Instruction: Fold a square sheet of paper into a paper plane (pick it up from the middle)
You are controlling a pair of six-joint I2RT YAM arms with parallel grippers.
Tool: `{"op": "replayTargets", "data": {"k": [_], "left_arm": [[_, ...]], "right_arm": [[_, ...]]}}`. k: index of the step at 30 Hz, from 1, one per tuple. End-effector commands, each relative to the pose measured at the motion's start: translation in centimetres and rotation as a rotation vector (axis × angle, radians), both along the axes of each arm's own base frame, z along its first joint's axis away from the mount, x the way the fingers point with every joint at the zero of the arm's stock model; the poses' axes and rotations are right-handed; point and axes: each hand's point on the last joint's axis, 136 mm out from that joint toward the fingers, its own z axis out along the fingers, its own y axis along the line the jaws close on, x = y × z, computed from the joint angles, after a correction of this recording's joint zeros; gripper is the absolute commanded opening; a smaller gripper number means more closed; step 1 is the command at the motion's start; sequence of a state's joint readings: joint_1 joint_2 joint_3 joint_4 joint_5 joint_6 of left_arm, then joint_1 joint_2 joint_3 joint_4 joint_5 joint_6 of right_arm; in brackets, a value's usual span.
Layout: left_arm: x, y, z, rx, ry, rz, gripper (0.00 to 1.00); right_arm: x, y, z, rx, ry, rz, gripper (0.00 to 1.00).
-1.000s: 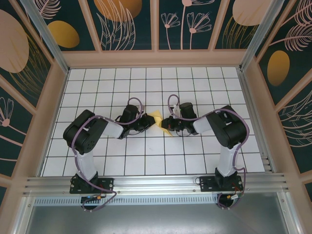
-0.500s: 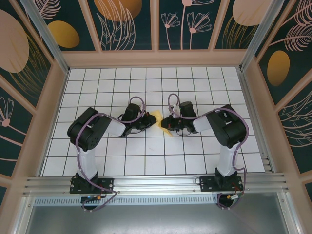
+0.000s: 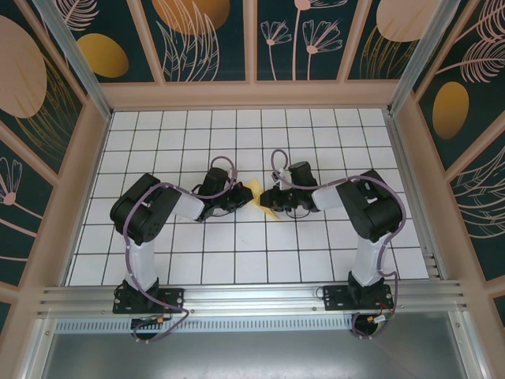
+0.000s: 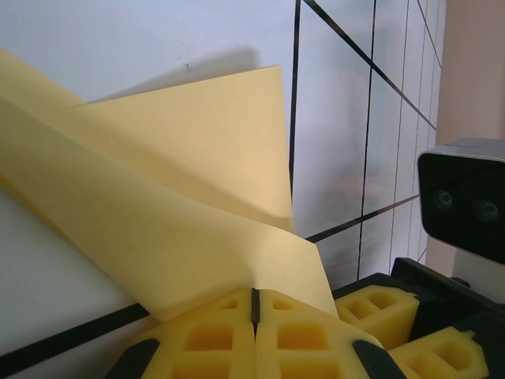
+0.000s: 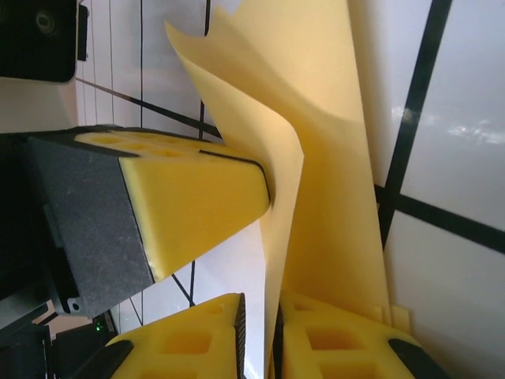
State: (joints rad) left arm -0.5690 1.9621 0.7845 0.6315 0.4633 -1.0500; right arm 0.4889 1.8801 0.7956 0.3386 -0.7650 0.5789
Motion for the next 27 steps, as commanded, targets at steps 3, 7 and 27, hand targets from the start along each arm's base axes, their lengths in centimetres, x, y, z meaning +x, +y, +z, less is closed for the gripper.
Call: {"op": "replayTargets", "data": {"k": [3, 7, 27], "left_arm": [[-0.4, 0.9, -2.9, 0.081, 0.053, 0.012, 0.05], [-0.4, 0.7, -2.7, 0.074, 0.052, 0.008, 0.05], [0.2, -0.9, 6.1, -0.101, -0.156, -0.043, 0.28]], "right_arm": [[-0.6, -0.6, 1.1, -0.015, 0.007, 0.024, 0.20], [-1.0, -1.2, 0.5, -0.045, 0.013, 0.017, 0.19], [-0.8, -2.8, 0.3, 0.081, 0.077, -0.084, 0.00]]}}
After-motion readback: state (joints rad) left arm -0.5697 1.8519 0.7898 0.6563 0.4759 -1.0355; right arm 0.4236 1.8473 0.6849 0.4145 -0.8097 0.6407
